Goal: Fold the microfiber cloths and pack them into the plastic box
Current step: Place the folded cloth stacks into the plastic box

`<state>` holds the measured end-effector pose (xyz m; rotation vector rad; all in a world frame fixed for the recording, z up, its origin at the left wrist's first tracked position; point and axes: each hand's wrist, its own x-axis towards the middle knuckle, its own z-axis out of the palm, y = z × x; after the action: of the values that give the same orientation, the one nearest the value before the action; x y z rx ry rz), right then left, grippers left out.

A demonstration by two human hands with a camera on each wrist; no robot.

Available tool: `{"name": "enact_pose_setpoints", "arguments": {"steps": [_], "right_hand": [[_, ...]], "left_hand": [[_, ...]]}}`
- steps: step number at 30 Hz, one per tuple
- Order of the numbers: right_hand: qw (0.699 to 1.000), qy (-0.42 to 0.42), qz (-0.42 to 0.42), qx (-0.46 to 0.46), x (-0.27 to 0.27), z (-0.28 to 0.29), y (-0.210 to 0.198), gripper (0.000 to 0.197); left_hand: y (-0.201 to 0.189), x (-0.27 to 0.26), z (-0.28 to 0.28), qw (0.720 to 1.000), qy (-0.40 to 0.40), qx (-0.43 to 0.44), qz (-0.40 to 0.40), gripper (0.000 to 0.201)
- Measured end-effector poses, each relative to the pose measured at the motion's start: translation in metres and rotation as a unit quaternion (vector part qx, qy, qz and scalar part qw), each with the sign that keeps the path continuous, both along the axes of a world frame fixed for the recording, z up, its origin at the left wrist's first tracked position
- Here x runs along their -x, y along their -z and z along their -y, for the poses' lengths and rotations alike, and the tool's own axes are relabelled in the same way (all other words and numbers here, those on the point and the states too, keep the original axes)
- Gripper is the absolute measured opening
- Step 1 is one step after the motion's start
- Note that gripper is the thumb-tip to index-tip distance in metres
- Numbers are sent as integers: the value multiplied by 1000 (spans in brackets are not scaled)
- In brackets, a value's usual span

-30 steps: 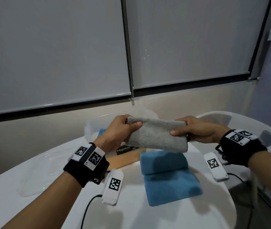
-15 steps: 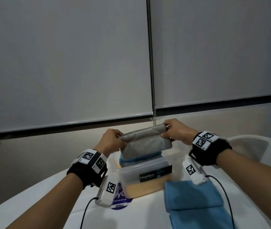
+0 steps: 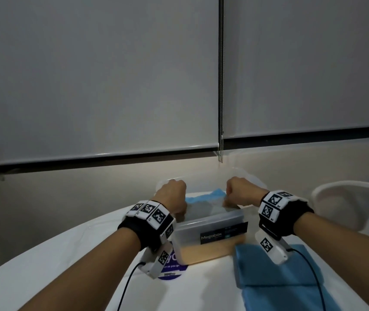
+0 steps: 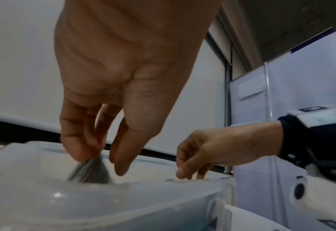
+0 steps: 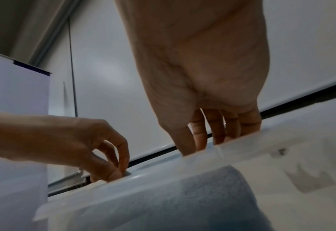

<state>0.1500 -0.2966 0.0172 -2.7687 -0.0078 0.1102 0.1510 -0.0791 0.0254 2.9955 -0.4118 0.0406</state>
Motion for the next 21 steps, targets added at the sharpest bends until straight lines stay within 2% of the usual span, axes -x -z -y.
{"name": "enact_pose_setpoints", "arguments": {"steps": [2,4,7,11,15,18,21], "right_hand": [[999,-19,31,-36,1,-1,-3,18],[997,-44,23,-58,4,-3,-4,18],[996,-71,-45,13,9,-8,-1,22],[992,-80,-84,41,13,-10,1,23],[993,-77,-83,-35,26,3,-22,20],[990,-79,-38,-113,48,21,-41,17],[983,-58,25,-174,80,45,-49,17]], "left_hand": [[-1,2,7,1000,14,-4,-1,19],[-2,6,13,998,19,-9,-53,18],[-3,15,20,989,29,-69,-129,24],[-5,17,25,983,20,-105,-151,28],[-22,20,27,986,11,-10,-164,23],[-42,40,41,991,33,66,-107,23],[-48,71,68,989,80,106,-60,26]]}}
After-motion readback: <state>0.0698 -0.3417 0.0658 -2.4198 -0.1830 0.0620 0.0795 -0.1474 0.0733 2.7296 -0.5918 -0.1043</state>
